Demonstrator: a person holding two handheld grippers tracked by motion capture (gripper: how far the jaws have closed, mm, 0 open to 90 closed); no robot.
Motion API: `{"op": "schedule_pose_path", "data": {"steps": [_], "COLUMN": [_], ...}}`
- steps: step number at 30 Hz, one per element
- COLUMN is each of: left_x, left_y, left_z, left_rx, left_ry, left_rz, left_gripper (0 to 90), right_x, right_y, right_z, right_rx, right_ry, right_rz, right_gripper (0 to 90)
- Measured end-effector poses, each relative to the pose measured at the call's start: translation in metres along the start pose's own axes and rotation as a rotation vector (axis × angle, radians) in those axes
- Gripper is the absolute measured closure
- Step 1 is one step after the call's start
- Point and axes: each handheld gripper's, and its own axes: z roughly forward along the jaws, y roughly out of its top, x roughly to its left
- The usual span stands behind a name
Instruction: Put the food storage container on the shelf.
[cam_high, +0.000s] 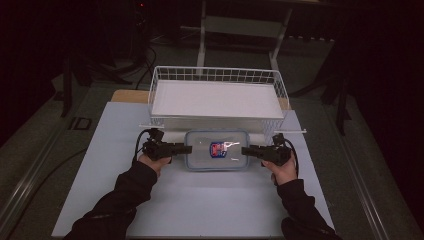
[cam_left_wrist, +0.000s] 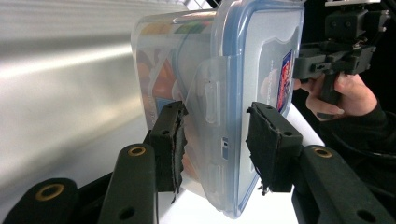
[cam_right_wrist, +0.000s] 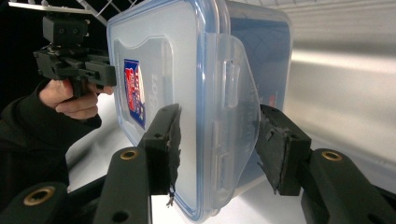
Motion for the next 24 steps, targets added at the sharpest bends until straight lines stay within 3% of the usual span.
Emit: {"op": "schedule_pose_path", "data": {"steps": [4,12,13,18,24], "left_x": [0.005,0.009,0.010,0.012,0.013], "left_y": [0.005,0.003,0.004,0.004,0.005], "left_z": [0.005,0.016,0.017,0.022,0.025], "left_rx": [-0.021,-0.084,-0.091,-0.086,-0.096], "left_ry": [0.021,0.058,0.069,0.078,0.100], "left_rz": [0.025,0.012,0.025,0.004,0.033], "left_gripper": [56.3,55.0,54.8,54.5,54.5], "right_x": [-0.006,-0.016,-0.016,-0.020,-0.027], "right_y": [0.004,0.009,0.009,0.009,0.006], "right_z": [0.003,0.008,0.009,0.014,0.016], "right_rx": [-0.017,-0.063,-0.067,-0.075,-0.089], "right_ry": [-0.008,-0.030,-0.037,-0.068,-0.062], "right_rz": [-0.009,-0.020,-0.021,-0.038,-0.012], "right_gripper": [51.4,50.9,50.8,49.6,49.0]}}
